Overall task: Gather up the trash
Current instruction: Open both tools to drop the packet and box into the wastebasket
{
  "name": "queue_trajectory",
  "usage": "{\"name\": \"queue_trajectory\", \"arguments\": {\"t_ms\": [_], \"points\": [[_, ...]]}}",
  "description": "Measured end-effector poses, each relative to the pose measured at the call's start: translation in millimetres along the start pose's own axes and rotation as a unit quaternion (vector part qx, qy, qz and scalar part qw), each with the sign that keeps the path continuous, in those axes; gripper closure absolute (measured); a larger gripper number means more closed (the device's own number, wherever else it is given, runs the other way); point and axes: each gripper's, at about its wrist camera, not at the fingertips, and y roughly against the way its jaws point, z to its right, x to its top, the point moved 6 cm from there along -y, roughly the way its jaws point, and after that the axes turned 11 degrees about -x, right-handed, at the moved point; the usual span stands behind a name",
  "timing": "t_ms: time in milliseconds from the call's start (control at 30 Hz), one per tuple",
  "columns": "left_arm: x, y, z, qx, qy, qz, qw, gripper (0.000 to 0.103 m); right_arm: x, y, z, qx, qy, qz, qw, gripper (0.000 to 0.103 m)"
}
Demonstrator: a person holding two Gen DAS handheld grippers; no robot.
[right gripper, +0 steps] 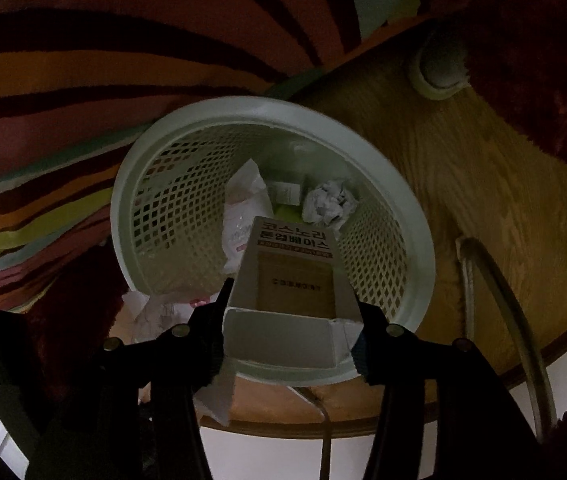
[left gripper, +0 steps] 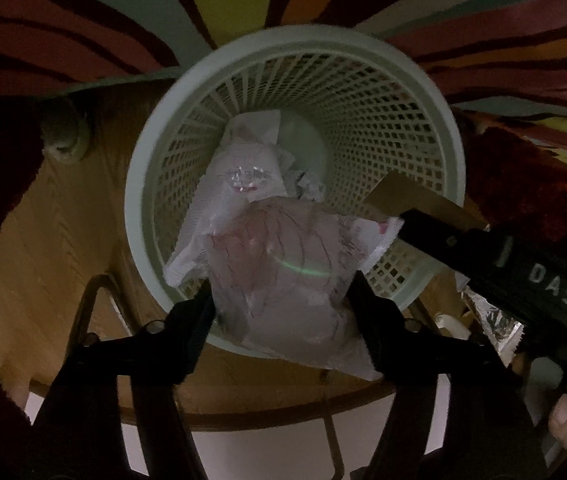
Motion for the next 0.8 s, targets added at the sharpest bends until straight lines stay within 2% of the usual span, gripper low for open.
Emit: {"name": "queue_trajectory", "arguments": {"t_ms": [33,67,100,167,333,800], "points": [[-1.2,-3.4,-1.5,0.001,0.005,-0.008,1.0000,0.027,0.4,-1.0,0.5,0.002,-0.004,-0.003,1.000,0.030],[-2.0,-6.4,-2.9,0.004,0.008,-0.017,0.9998,0.019,0.5,-2.5,1.0,0.004,-0.007,-0.005,1.000,0.021],[-2.9,-7.9,-3.4,0.008,0.008,-0.020,0.9997,0.017,0.3,-3.1,1.1,0.007,-0.007,-0.007,1.000,0.009],[-2.4,-7.6,-3.3,0.019,0.002,-0.012,0.9997,0.016,0.5,-3.6,-0.1,0.005,-0.004,-0.008,1.000,0.008],[-0.4,-1.4,-4.2,0.014,0.008,0.005,0.9999,0.014,1.0,-5.8,-2.3,-0.001,0.001,-0.006,1.000,0.008],[-6.1,-1.0,-9.8,0.026,0.016,-0.009,0.9995,0.014,-1.1,5.0,0.9,0.009,-0.009,0.004,1.000,0.008]]}}
